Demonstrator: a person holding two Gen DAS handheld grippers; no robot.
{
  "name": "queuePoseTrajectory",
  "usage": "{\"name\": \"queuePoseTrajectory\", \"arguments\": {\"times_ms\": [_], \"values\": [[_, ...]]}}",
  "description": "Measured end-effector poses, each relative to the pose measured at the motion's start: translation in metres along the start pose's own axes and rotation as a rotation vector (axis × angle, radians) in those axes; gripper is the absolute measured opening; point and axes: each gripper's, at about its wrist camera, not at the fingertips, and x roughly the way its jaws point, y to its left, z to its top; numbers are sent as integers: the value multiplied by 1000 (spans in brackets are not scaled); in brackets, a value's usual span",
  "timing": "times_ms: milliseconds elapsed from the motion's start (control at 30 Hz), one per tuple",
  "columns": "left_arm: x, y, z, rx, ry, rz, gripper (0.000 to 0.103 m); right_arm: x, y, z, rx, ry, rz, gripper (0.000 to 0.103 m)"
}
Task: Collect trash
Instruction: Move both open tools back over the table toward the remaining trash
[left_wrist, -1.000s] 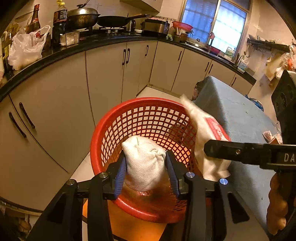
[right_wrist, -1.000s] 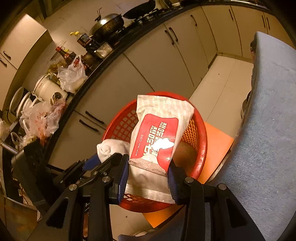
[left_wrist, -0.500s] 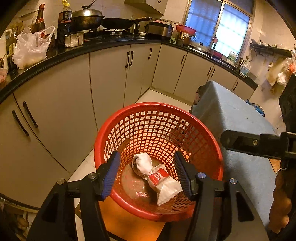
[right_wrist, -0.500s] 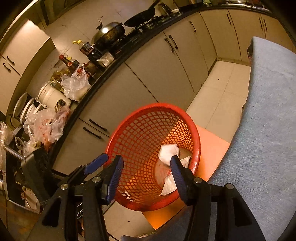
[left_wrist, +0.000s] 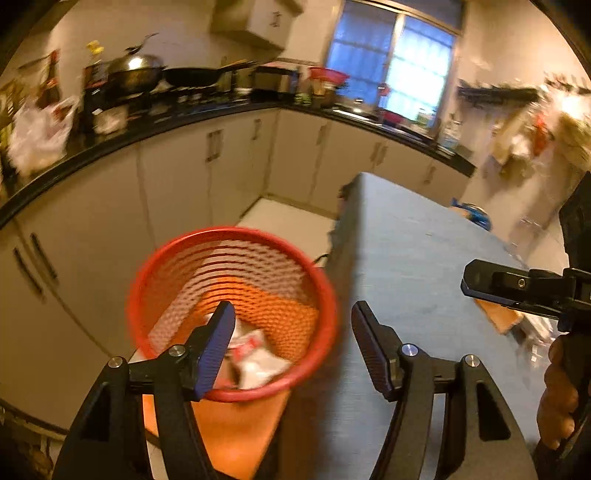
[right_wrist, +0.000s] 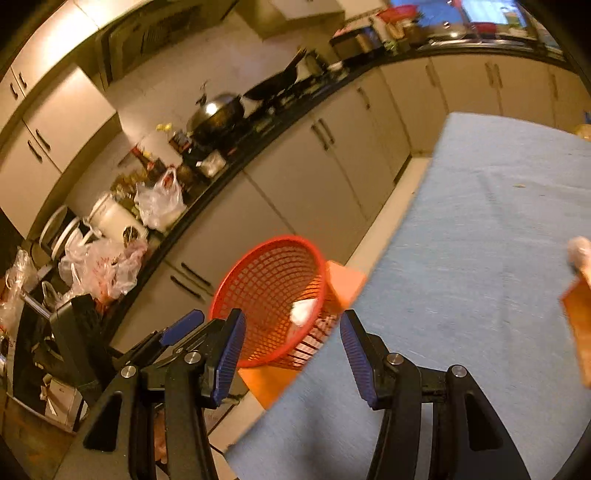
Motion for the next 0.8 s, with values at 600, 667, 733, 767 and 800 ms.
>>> {"name": "queuePoseTrajectory", "arguments": {"times_ms": [600,667,733,767,800], "values": [[30,-214,-26,265,155,-283,69,-247,-182,-64,297,-283,-349,58],[31,-235,-31,285,184,-317,70,-265,-199,-67,306,-301,-438,58],[31,-251,-38,297,205,-337,71,-275,-217,-69,319,-296,-556,58],[31,-256,-40,301,216,-350,74,-278,-228,-71,336,-296,-592,58],[30,-264,-43,304,231,-364,75,-281,-239,-74,350,-290,-602,58]]}}
